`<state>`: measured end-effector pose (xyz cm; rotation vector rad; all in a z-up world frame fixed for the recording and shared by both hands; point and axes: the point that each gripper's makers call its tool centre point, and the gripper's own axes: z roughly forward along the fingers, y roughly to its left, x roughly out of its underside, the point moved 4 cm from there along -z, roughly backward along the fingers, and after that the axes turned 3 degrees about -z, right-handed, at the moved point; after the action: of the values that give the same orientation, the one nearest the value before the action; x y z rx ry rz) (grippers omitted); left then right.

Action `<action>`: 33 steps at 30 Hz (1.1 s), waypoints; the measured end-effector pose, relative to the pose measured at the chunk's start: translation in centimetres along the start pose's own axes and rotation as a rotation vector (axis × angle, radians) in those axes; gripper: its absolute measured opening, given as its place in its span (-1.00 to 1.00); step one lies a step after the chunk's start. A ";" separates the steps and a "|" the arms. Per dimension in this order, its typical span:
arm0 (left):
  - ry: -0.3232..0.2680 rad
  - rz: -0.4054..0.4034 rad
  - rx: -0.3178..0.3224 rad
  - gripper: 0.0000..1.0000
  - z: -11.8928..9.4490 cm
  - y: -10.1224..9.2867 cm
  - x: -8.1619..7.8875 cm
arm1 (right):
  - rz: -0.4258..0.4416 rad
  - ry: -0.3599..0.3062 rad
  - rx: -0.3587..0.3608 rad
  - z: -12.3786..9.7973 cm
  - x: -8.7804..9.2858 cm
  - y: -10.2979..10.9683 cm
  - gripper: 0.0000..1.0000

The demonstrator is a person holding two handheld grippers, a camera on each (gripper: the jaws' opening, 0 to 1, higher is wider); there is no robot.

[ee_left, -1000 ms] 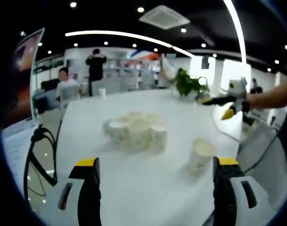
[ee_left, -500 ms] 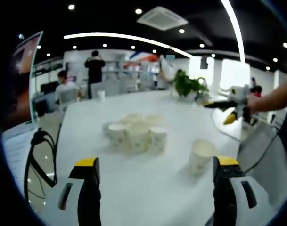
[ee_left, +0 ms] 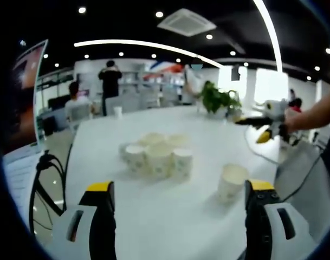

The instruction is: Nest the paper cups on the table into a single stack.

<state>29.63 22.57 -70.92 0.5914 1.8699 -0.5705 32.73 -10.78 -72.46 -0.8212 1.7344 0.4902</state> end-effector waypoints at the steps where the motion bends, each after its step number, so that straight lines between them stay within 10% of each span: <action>1: 0.000 -0.002 -0.001 0.96 0.0 0.0 0.0 | 0.000 0.000 -0.001 0.1 0.0 0.0 1.00; 33: 0.031 -0.004 -0.012 0.96 0.1 -0.1 0.4 | -0.019 -0.038 -0.059 6.8 -1.1 -1.1 0.90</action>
<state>29.46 22.50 -71.29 0.5919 1.9030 -0.5547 38.19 -6.57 -73.47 -0.8638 1.6824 0.5432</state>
